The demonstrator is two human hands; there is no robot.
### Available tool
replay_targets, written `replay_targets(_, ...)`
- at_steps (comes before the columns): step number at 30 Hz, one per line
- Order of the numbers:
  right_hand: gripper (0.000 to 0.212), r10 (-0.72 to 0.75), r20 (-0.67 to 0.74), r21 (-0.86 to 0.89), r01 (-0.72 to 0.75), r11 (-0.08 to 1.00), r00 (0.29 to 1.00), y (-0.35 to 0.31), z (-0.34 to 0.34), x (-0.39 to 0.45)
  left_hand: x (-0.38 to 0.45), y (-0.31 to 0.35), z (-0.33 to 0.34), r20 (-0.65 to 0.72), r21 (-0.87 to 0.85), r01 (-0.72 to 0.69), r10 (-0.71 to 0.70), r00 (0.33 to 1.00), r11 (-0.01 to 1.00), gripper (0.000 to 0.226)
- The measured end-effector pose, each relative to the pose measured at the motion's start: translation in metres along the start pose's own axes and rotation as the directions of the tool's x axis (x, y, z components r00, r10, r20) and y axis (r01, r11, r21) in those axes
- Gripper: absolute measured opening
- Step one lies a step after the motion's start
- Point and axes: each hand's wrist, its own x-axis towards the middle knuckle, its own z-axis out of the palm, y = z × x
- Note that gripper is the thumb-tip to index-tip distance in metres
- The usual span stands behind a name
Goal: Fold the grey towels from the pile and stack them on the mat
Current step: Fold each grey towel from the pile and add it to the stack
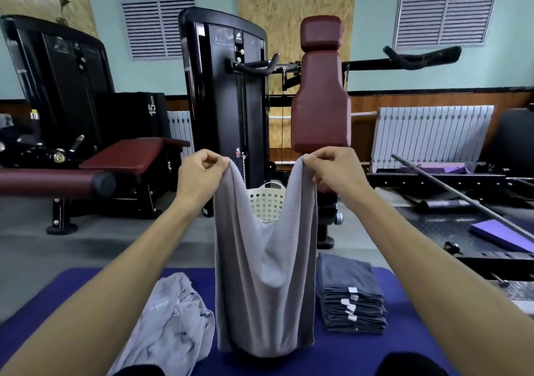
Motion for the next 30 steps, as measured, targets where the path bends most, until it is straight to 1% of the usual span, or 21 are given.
replay_targets(3,0.013,0.036,0.068,-0.04,-0.033,0.999,0.997,0.019,0.012,-0.005,-0.013,-0.025,0.004,0.061,0.0,0.086,-0.085,0.995,0.996,0.01)
replay_targets(6,0.019,0.133,0.13,-0.096,-0.121,0.988,0.983,0.063,0.033,-0.011,-0.031,-0.069,0.015,0.14,0.049,0.213,-0.218,0.966,0.976,0.014)
replay_targets(8,0.022,0.214,0.187,-0.161,-0.185,0.969,0.959,0.101,0.051,-0.019,-0.045,-0.103,0.025,0.192,0.096,0.321,-0.334,0.923,0.942,0.013)
replay_targets(10,0.026,0.29,0.242,-0.21,-0.242,0.947,0.926,0.141,0.07,-0.027,-0.06,-0.138,0.035,0.237,0.137,0.423,-0.444,0.864,0.896,0.014)
replay_targets(13,0.034,0.385,0.325,-0.277,-0.303,0.912,0.864,0.192,0.097,-0.034,-0.077,-0.189,0.049,0.279,0.194,0.521,-0.556,0.783,0.831,0.016)
replay_targets(16,0.029,0.456,0.422,-0.36,-0.316,0.878,0.784,0.237,0.123,-0.034,-0.087,-0.24,0.065,0.319,0.298,0.555,-0.629,0.709,0.777,0.017)
replay_targets(19,0.022,0.484,0.502,-0.433,-0.277,0.858,0.717,0.279,0.146,-0.026,-0.092,-0.291,0.082,0.349,0.385,0.575,-0.691,0.634,0.722,0.016)
replay_targets(21,0.017,0.509,0.561,-0.473,-0.252,0.844,0.653,0.308,0.164,-0.021,-0.097,-0.329,0.092,0.337,0.442,0.599,-0.742,0.579,0.668,0.018)
replay_targets(23,0.016,0.532,0.607,-0.497,-0.241,0.834,0.59,0.34,0.183,-0.021,-0.107,-0.369,0.103,0.334,0.462,0.636,-0.786,0.521,0.618,0.02)
replay_targets(26,0.016,0.592,0.604,-0.536,-0.279,0.797,0.533,0.398,0.21,-0.03,-0.123,-0.426,0.119,0.33,0.495,0.669,-0.833,0.445,0.554,0.014)
replay_targets(28,0.016,0.618,0.61,-0.547,-0.3,0.781,0.497,0.436,0.23,-0.041,-0.133,-0.462,0.129,0.346,0.513,0.674,-0.847,0.403,0.531,0.012)
replay_targets(30,0.017,0.629,0.602,-0.52,-0.356,0.777,0.493,0.471,0.249,-0.053,-0.146,-0.501,0.138,0.352,0.531,0.68,-0.861,0.367,0.506,0.011)
